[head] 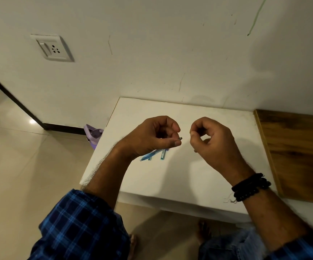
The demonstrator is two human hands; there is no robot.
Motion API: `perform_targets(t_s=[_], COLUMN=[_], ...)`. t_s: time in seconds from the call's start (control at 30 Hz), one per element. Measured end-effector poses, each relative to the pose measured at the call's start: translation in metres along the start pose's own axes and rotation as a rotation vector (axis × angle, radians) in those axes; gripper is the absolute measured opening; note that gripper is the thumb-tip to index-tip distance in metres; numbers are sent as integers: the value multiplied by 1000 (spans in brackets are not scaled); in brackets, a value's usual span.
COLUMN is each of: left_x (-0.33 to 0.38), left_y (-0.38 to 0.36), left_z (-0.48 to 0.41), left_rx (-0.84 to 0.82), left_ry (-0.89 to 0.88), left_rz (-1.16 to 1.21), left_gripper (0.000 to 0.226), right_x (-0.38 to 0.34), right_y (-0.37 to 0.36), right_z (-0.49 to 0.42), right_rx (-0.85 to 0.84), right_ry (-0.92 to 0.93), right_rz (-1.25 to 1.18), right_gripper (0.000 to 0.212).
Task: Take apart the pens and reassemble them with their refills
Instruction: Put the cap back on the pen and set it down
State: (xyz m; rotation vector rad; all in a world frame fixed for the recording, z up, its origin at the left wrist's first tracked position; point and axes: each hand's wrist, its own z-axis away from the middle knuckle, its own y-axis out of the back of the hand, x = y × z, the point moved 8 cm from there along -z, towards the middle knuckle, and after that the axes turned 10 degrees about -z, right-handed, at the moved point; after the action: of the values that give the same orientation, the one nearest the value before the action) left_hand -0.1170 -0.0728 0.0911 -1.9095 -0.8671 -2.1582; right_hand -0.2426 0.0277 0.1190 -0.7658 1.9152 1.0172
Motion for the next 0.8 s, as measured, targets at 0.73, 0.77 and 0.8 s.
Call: perform_targets(t_s=[0.73, 0.77, 0.8], left_x=[-25, -27, -29], left_y=[19, 21, 23], left_z=[0, 1, 1], left_rx=[300, 326, 354], left_ry=[289, 305, 321], left_rz=[233, 252, 270], left_gripper=[11, 10, 9], right_x=[81, 80, 80], right_y=[-53, -51, -48], right_z=[31, 29, 28], right_rx=[-425, -391, -361], right_ry=[-566, -576, -597], right_rz=[572, 527, 461], right_gripper=[16, 19, 21])
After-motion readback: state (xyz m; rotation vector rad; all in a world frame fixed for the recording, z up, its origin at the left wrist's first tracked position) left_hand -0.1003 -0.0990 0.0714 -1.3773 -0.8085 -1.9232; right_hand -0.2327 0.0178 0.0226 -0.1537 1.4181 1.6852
